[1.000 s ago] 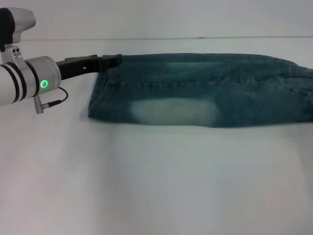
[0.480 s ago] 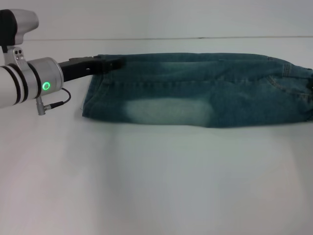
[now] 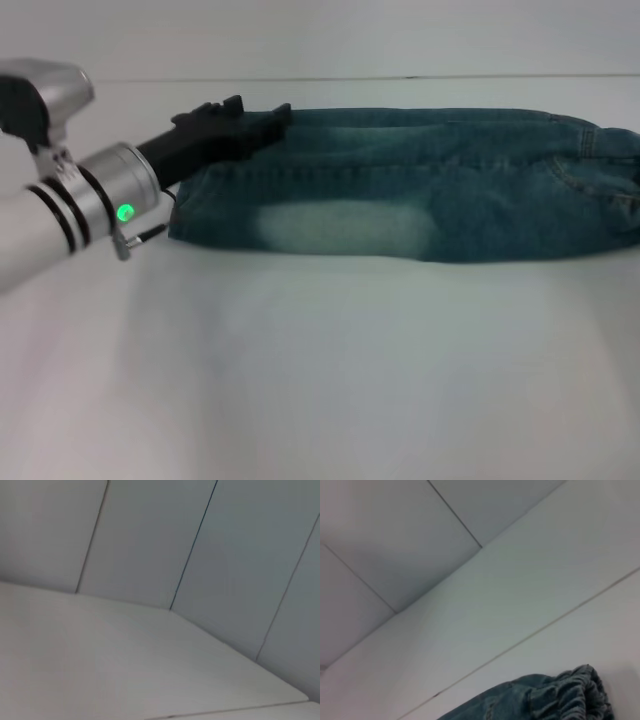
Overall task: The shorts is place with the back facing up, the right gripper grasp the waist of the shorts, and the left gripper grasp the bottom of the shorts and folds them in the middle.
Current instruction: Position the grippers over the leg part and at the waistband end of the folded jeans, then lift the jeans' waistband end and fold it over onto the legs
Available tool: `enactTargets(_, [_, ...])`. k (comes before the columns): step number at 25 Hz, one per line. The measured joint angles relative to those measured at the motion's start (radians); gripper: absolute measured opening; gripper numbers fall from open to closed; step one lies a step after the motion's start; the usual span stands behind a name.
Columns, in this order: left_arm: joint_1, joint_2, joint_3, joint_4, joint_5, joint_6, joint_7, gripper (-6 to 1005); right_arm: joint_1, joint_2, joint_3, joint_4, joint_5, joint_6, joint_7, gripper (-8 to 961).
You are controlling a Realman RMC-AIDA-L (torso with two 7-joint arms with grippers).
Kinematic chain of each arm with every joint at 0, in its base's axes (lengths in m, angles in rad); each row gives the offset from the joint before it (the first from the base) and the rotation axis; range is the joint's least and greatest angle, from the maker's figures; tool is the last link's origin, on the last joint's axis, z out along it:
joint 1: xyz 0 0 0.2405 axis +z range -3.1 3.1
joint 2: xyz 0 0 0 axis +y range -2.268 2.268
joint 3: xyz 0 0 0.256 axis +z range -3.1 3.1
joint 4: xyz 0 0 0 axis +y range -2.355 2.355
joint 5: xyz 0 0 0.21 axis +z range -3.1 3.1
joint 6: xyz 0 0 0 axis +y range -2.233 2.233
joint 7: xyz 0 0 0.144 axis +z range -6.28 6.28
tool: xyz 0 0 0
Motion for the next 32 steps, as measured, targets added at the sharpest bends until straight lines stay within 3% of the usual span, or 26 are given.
enactTargets(4, [-0.020, -0.001, -0.005, -0.159, -0.170, -0.004, 0.235, 823, -0.025, 0.010, 0.000, -0.049, 0.000, -0.062, 0.031, 201])
enactTargets(11, [-0.084, -0.001, -0.044, -0.375, -0.315, -0.004, 0.550, 790, -0.068, 0.010, 0.007, -0.120, 0.003, -0.225, 0.119, 181])
enactTargets(21, [-0.091, -0.001, -0.315, -0.602, -0.316, 0.095, 0.994, 723, -0.103, 0.016, 0.025, -0.250, 0.006, -0.436, 0.248, 176])
enactTargets(26, [-0.106, -0.001, -0.381, -0.660, -0.304, 0.009, 1.195, 689, -0.091, 0.018, 0.019, -0.307, 0.004, -0.515, 0.305, 173])
enactTargets(32, [-0.137, -0.001, -0.389, -0.680, -0.229, -0.059, 1.207, 386, -0.025, 0.015, -0.033, -0.377, -0.001, -0.564, 0.374, 171])
